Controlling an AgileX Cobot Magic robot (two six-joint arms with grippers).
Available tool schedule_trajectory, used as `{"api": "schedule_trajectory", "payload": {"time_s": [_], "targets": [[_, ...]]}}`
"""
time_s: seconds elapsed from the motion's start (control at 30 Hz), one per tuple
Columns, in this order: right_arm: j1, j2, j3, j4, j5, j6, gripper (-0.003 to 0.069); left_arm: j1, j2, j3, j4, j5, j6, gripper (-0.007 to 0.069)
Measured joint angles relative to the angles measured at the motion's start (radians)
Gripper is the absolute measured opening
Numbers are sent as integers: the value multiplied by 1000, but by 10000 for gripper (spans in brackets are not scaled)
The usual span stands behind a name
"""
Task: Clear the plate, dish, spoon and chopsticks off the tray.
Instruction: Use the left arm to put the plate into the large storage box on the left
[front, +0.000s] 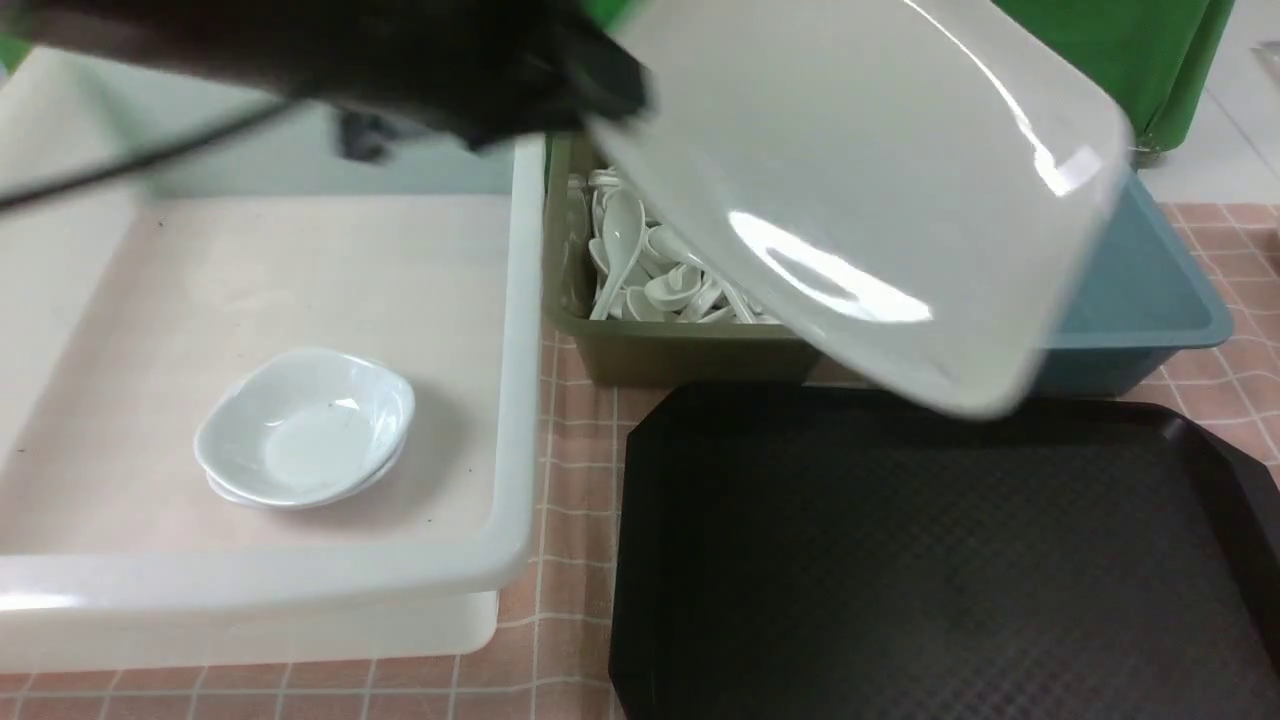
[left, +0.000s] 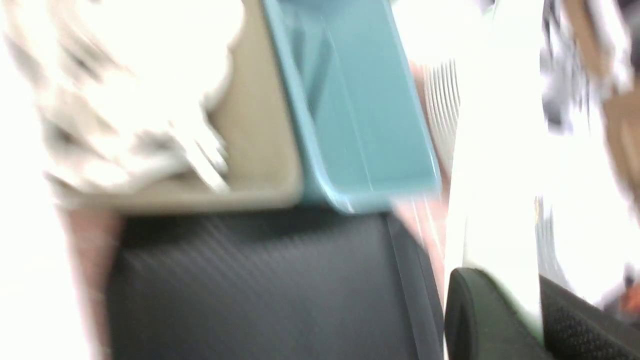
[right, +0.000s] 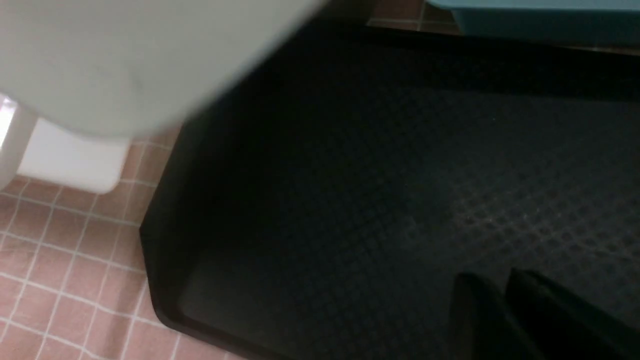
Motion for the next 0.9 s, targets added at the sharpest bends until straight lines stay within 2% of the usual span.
{"api": "schedule_trajectory", "payload": {"time_s": [0.03, 0.07, 0.13, 0.17, 0.2, 0.33, 0.43, 0.53, 0.7, 0.9], "targets": [[0, 0, 0, 0, 0, 11, 142, 87, -12, 0, -56, 32, 47, 21], [0, 0, 0, 0, 0, 11, 143, 102, -13, 0, -65, 32, 57, 21], [0, 0, 0, 0, 0, 16, 144, 289, -18, 0, -176, 118, 178, 21], [0, 0, 0, 0, 0, 16, 144, 303, -18, 0, -182, 125, 178, 21], [0, 0, 0, 1, 0, 18, 144, 395, -15, 0, -213, 162, 219, 21], [0, 0, 0, 1, 3, 27, 146, 632, 12, 0, -223, 224, 300, 21], [0, 0, 0, 1, 3, 37, 150, 743, 54, 0, -220, 224, 337, 23], [0, 0, 0, 1, -5, 45, 153, 797, 109, 0, -213, 187, 393, 24], [0, 0, 0, 1, -12, 45, 160, 805, 222, 0, -200, 77, 499, 24], [0, 0, 0, 1, -12, 48, 167, 805, 336, 0, -63, -14, 525, 25]]}}
